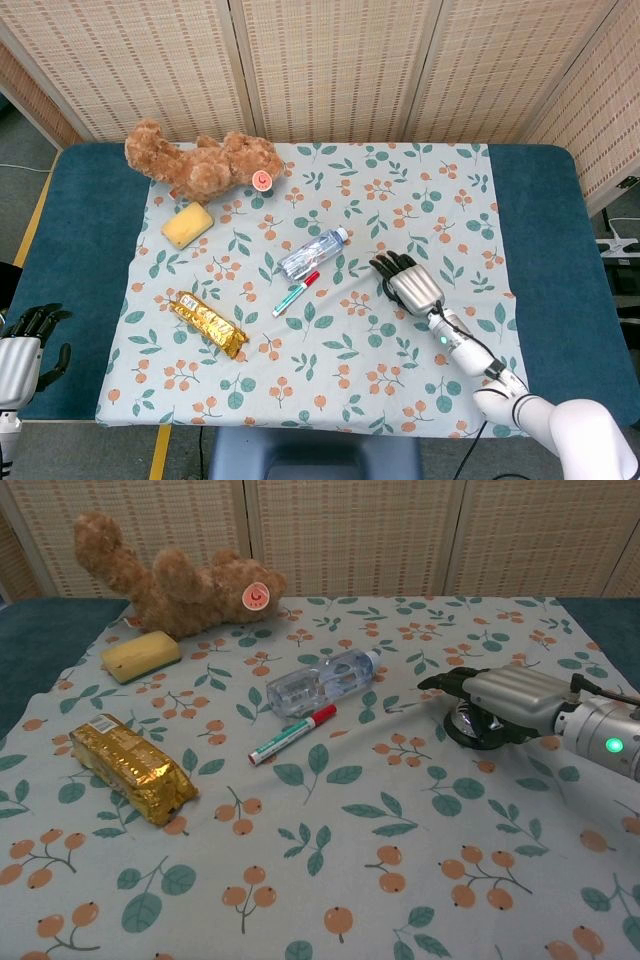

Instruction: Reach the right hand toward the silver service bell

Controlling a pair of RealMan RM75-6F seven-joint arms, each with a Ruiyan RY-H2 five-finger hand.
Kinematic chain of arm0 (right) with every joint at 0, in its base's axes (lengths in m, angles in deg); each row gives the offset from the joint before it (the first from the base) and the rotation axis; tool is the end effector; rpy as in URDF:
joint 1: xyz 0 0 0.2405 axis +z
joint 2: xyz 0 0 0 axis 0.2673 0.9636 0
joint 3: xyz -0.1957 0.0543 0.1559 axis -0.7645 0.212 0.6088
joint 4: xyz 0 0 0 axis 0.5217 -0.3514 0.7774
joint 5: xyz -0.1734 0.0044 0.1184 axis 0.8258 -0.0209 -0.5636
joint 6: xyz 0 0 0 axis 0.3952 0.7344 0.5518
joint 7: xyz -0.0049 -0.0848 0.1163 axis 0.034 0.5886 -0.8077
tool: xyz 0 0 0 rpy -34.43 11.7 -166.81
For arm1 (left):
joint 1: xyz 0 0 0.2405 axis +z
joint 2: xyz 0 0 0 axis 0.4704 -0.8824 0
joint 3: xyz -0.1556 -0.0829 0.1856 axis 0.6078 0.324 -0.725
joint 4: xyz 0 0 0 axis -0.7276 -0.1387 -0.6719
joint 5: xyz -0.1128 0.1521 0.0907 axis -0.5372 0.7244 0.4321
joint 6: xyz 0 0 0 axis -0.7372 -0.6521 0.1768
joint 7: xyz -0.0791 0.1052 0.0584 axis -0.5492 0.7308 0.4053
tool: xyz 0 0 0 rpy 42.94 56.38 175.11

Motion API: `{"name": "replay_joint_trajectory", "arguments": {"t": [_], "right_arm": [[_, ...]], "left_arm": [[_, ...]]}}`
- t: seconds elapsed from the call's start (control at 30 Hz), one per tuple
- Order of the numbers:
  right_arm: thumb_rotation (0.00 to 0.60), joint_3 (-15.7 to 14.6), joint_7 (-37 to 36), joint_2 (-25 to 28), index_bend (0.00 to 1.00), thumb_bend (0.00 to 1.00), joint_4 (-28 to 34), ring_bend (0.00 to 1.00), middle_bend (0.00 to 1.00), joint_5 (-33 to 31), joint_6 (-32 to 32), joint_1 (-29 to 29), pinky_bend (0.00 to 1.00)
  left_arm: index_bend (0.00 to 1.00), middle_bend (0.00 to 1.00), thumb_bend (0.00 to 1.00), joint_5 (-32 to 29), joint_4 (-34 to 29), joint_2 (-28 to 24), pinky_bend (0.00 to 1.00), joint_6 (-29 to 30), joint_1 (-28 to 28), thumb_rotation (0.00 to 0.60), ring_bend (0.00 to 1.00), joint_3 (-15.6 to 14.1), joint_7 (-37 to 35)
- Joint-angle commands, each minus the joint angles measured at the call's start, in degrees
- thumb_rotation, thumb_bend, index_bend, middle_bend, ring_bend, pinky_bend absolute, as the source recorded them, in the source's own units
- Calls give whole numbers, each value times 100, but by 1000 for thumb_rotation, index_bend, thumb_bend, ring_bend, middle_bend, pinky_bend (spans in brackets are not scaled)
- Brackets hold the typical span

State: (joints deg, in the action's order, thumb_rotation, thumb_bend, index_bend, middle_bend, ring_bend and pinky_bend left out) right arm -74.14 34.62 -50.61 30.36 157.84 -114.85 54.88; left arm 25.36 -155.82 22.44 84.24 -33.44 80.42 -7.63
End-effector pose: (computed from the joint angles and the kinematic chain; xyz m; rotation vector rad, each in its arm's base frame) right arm -0.2428 -0.3672 -0.0523 1.9816 -0.7423 0.7905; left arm -0.3169 0.1854 0.1569 -1.3927 -0.8072 -0.8325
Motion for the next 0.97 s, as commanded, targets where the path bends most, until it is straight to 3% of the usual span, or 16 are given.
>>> {"name": "replay_joint_trajectory", "arguments": {"t": [0.03, 0.23, 0.4, 0.53, 0.73, 0.87, 0.97], "right_arm": [[600, -59, 13, -167, 0, 1000, -212, 0, 54, -38, 161, 82, 142], [600, -231, -165, -497, 0, 1000, -832, 0, 54, -5, 306, 134, 140], [600, -242, -205, -281, 0, 1000, -700, 0, 54, 147, -579, -22, 138], [600, -239, 490, 471, 0, 1000, 359, 0, 54, 201, -1583, -486, 138], [600, -459, 2225, 2107, 0, 1000, 2968, 0, 54, -499, -2321, -1773, 137], [600, -705, 3138, 2627, 0, 1000, 3635, 0, 55, -737, -2721, -2360, 137], [600, -754, 3277, 2737, 0, 1000, 3823, 0, 55, -724, -3003, -2613, 136]], "left_arm": [[272, 199, 483, 13, -14, -14, 410, -4, 1, 600, 168, -9, -25], [277, 202, 482, 32, -15, -38, 410, 4, 6, 600, 168, -13, -81], [278, 202, 482, -14, -6, -53, 410, -44, 1, 600, 168, -11, -98], [279, 202, 483, -63, -26, -70, 410, -65, 3, 600, 167, 7, -141], [279, 203, 483, -113, -40, -78, 411, -102, 4, 600, 168, 6, -100], [280, 202, 483, -43, -62, -69, 410, -43, 8, 600, 168, 2, -80], [280, 203, 483, -38, -55, -56, 410, -40, 4, 600, 168, 3, -49]]}}
